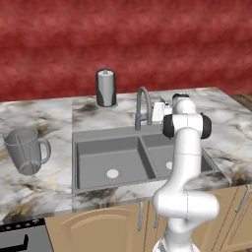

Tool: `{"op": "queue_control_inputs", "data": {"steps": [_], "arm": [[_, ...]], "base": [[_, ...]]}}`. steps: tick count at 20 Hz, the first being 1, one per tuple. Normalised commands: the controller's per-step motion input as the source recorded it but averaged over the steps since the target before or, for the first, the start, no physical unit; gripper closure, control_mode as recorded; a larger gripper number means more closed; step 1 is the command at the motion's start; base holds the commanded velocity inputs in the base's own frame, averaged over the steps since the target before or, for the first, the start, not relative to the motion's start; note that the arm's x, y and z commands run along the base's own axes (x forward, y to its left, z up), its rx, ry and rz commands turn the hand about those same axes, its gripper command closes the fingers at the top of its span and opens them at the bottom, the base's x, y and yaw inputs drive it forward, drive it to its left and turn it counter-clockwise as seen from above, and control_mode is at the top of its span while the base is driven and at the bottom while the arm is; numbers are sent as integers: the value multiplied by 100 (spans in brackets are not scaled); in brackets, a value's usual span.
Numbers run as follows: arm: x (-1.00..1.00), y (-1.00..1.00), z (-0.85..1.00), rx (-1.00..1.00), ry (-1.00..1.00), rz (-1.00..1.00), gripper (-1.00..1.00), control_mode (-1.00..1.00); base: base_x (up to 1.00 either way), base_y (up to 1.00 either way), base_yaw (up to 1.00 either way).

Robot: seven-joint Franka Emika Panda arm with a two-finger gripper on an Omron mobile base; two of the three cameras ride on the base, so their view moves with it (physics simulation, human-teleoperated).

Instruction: Turn on the sink faucet and place the jug under the water for a few seconds to fill it up.

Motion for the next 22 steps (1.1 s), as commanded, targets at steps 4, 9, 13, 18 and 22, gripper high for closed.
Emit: {"op": "queue_control_inputs", "data": {"steps": [4,9,13,18,22], "arm": [[1,23,1,0,4,-4,-100,-100],[6,14,0,0,6,-6,-100,-100],[6,32,3,0,6,-4,-100,-100],[0,35,0,0,0,-1,-100,-100],[-6,27,7,0,0,0,-100,-100]], "base": [[0,0,0],[0,0,0],[0,0,0],[0,0,0],[0,0,0]]}}
